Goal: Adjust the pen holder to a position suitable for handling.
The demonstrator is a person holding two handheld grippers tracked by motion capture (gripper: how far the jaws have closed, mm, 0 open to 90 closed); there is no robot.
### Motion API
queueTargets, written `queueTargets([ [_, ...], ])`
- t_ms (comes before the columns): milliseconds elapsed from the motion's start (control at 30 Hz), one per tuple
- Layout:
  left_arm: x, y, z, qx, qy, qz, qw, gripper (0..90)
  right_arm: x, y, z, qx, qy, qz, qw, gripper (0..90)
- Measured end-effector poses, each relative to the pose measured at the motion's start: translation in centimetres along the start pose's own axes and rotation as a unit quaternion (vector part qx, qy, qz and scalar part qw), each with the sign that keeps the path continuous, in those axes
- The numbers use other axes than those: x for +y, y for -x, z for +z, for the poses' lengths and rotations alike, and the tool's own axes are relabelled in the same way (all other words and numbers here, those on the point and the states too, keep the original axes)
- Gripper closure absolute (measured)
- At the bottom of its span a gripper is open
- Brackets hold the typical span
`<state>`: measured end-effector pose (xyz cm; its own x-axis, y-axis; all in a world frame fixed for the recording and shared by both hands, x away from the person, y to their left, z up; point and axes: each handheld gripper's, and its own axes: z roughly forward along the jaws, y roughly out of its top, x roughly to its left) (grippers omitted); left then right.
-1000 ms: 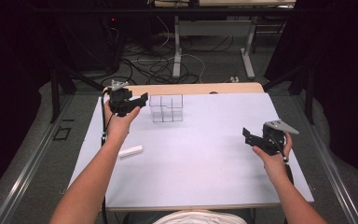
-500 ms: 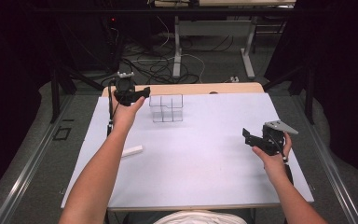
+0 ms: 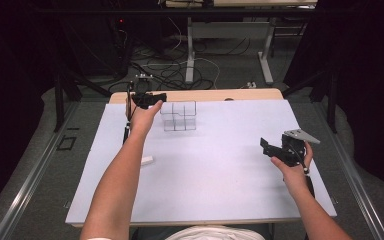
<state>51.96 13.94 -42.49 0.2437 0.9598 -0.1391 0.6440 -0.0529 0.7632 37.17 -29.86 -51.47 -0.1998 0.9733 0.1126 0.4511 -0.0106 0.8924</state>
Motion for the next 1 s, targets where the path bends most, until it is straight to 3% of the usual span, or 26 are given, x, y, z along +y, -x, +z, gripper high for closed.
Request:
queueTargets([
  [200, -0.4, -0.5, 1.1, -0.002, -0.034, -0.022, 0.9992, 50.4, 0.0, 0.1, 0.1, 0.003, -0.002, 0.000, 1.0000, 14.5],
  [500, -0.8, -0.5, 2.0, -0.007, -0.054, -0.022, 0.9983, 58.4, -0.1, 0.0, 0.2, 0.009, -0.006, 0.000, 0.9999, 14.5],
  [1000, -1.8, -0.7, 3.7, 0.017, -0.089, -0.027, 0.9955, 71.0, -0.2, 0.0, 0.3, 0.014, -0.010, 0.005, 0.9998, 14.5],
])
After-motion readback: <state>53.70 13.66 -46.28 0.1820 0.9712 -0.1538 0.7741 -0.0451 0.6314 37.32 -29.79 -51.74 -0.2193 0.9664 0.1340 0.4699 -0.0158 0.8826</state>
